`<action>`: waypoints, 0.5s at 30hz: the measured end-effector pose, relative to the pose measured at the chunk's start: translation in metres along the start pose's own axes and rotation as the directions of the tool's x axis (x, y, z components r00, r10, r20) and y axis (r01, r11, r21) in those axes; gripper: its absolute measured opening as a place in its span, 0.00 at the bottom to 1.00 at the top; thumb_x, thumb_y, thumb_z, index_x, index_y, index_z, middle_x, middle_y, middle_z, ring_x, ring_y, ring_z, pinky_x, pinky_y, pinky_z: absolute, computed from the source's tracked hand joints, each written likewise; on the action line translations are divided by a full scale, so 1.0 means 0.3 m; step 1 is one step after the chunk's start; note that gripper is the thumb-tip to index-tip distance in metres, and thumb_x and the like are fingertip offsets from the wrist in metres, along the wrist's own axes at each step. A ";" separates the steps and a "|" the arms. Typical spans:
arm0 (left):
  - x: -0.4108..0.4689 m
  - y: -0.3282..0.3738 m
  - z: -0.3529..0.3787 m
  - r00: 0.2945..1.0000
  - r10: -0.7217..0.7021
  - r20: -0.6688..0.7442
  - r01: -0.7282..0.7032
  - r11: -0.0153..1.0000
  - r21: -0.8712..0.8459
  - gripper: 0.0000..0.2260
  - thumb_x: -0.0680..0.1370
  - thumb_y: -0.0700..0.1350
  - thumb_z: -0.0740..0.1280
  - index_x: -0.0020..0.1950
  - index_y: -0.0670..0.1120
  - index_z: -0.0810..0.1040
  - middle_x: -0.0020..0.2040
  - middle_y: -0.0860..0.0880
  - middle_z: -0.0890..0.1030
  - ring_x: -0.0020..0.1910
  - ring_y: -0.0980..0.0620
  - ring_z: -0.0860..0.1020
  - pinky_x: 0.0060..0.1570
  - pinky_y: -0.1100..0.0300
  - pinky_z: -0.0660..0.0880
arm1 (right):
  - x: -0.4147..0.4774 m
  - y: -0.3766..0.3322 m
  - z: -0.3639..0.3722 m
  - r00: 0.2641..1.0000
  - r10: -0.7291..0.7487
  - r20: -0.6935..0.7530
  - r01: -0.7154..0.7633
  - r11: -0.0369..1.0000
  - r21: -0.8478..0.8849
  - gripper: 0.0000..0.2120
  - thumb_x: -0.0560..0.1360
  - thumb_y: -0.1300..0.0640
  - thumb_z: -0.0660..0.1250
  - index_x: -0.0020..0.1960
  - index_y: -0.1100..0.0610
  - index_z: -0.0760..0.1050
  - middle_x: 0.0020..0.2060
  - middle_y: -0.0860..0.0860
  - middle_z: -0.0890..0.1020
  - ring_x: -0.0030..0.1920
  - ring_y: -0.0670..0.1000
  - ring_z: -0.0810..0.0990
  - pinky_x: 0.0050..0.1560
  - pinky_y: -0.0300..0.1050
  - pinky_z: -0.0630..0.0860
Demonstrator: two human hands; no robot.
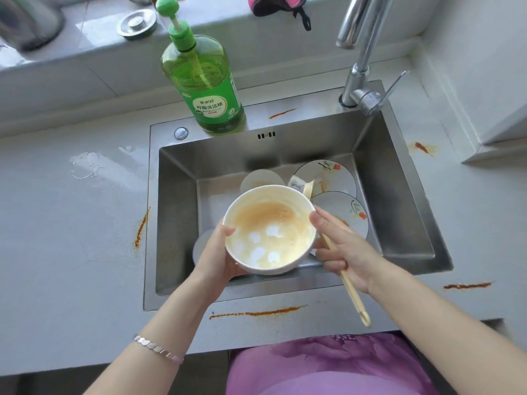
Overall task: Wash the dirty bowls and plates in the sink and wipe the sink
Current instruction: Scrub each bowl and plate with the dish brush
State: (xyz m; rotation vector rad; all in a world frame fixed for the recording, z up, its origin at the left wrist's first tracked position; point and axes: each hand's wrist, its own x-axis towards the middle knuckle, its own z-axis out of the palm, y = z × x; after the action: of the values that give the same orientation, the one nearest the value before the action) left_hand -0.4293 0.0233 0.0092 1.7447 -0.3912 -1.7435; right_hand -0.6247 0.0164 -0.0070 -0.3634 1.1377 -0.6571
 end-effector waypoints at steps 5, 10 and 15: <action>0.008 -0.014 0.021 1.000 -0.015 -0.001 0.015 0.999 0.052 0.15 0.80 0.43 0.51 0.63 0.53 0.69 0.54 0.46 0.77 0.49 0.47 0.77 0.43 0.53 0.76 | -0.010 0.016 0.001 0.998 -0.035 -0.056 0.032 0.998 -0.054 0.32 0.63 0.49 0.72 0.67 0.44 0.69 0.31 0.47 0.78 0.22 0.42 0.59 0.18 0.32 0.55; -0.001 -0.032 0.013 0.801 0.568 0.190 -0.523 0.507 0.685 0.22 0.78 0.47 0.64 0.69 0.62 0.61 0.63 0.63 0.68 0.63 0.62 0.64 0.62 0.68 0.61 | -0.006 0.007 0.014 0.969 -0.095 -0.228 0.060 0.986 -0.158 0.20 0.71 0.51 0.70 0.60 0.38 0.71 0.39 0.53 0.76 0.26 0.45 0.61 0.20 0.34 0.57; -0.052 -0.067 0.098 0.734 0.465 0.494 -0.616 0.151 0.773 0.17 0.74 0.50 0.69 0.62 0.53 0.75 0.53 0.58 0.79 0.52 0.58 0.74 0.50 0.64 0.71 | 0.019 0.012 0.037 0.932 -0.145 -0.332 0.072 0.973 -0.221 0.30 0.66 0.45 0.72 0.67 0.40 0.69 0.48 0.50 0.79 0.29 0.43 0.65 0.17 0.31 0.60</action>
State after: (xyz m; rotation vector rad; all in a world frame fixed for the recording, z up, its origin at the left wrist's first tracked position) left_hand -0.4634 0.0416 0.0114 1.6915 -2.1567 -1.0376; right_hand -0.6119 0.0149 -0.0089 -0.5032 1.5381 -0.7212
